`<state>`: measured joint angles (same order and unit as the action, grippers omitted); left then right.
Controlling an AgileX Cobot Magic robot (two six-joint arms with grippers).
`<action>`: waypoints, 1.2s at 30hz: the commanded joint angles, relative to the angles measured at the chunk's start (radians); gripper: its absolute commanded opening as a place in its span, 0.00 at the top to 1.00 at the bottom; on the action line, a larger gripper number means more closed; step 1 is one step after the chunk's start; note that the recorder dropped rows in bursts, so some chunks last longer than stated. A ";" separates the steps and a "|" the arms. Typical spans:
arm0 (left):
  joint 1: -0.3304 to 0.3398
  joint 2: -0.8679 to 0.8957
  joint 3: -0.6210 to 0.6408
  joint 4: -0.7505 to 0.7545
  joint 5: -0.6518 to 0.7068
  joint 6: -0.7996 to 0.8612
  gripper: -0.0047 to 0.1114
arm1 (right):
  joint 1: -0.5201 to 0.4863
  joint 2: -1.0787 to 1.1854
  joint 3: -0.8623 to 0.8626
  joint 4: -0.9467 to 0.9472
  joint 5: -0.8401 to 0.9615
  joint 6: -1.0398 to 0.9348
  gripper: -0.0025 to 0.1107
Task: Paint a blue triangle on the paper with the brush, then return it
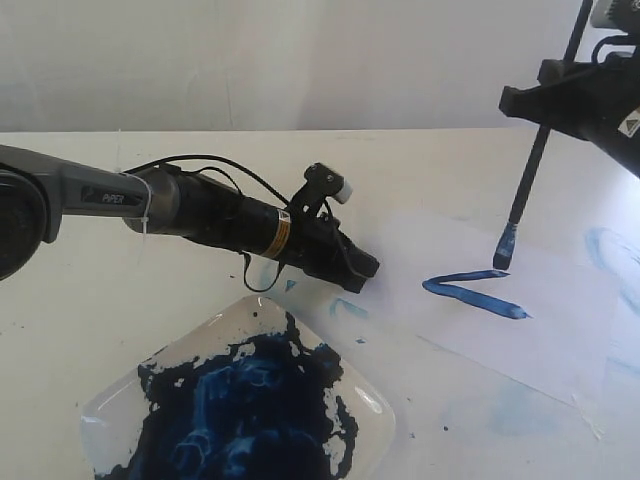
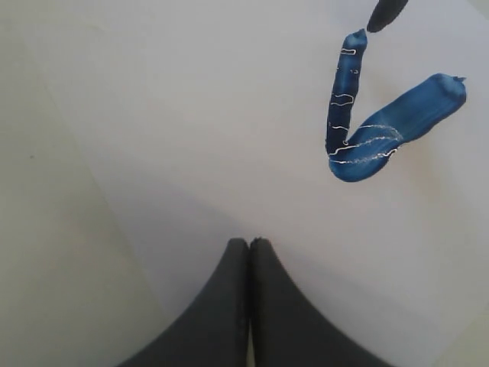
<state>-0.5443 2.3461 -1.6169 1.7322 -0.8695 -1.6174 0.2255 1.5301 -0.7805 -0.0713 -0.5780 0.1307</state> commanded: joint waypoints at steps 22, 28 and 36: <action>0.003 -0.001 0.001 0.012 0.002 -0.001 0.96 | -0.007 0.048 0.003 0.079 -0.054 -0.078 0.98; 0.003 -0.001 0.001 0.012 0.002 -0.001 0.96 | -0.007 0.055 0.003 0.082 -0.051 -0.078 0.98; 0.003 -0.001 0.001 0.012 0.008 -0.001 0.96 | -0.007 0.042 0.003 0.082 0.045 -0.075 0.98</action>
<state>-0.5443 2.3461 -1.6169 1.7322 -0.8695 -1.6174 0.2255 1.5809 -0.7805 0.0058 -0.5757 0.0615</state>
